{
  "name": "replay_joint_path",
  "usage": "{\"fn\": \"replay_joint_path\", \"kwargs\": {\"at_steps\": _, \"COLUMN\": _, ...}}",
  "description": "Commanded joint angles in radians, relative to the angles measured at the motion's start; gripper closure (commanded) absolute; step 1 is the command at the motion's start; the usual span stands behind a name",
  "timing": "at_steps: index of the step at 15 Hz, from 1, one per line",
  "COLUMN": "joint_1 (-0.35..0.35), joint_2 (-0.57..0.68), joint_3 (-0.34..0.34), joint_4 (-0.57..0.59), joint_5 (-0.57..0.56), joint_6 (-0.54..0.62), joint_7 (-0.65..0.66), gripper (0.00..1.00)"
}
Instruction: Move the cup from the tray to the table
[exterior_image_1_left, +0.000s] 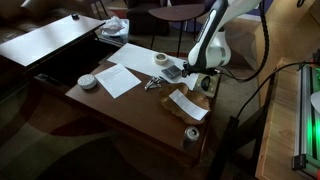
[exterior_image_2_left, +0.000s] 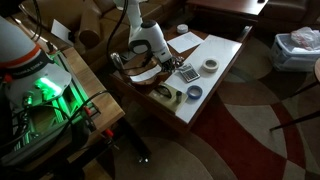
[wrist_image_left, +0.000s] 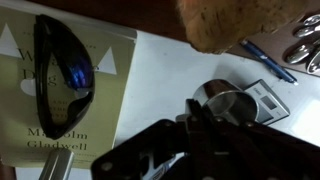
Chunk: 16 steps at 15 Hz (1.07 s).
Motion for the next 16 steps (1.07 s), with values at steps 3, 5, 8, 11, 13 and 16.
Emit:
{"fn": "replay_joint_path", "kwargs": {"at_steps": 3, "joint_1": 0.07, "joint_2": 0.078, "joint_3": -0.106, "joint_4": 0.095, "joint_5": 0.038, "joint_6": -0.098, "joint_7": 0.027, "gripper": 0.99}}
{"fn": "replay_joint_path", "kwargs": {"at_steps": 5, "joint_1": 0.08, "joint_2": 0.097, "joint_3": -0.12, "joint_4": 0.111, "joint_5": 0.023, "joint_6": -0.165, "joint_7": 0.022, "gripper": 0.99}}
{"fn": "replay_joint_path", "kwargs": {"at_steps": 8, "joint_1": 0.085, "joint_2": 0.116, "joint_3": -0.116, "joint_4": 0.129, "joint_5": 0.003, "joint_6": -0.245, "joint_7": 0.018, "gripper": 0.99}}
{"fn": "replay_joint_path", "kwargs": {"at_steps": 11, "joint_1": 0.09, "joint_2": 0.134, "joint_3": -0.111, "joint_4": 0.156, "joint_5": 0.004, "joint_6": -0.276, "joint_7": 0.025, "gripper": 0.99}}
{"fn": "replay_joint_path", "kwargs": {"at_steps": 13, "joint_1": 0.09, "joint_2": 0.143, "joint_3": -0.11, "joint_4": 0.174, "joint_5": 0.01, "joint_6": -0.286, "joint_7": 0.033, "gripper": 0.71}}
{"fn": "replay_joint_path", "kwargs": {"at_steps": 16, "joint_1": 0.082, "joint_2": 0.135, "joint_3": -0.107, "joint_4": 0.185, "joint_5": 0.017, "joint_6": -0.28, "joint_7": 0.041, "gripper": 0.56}}
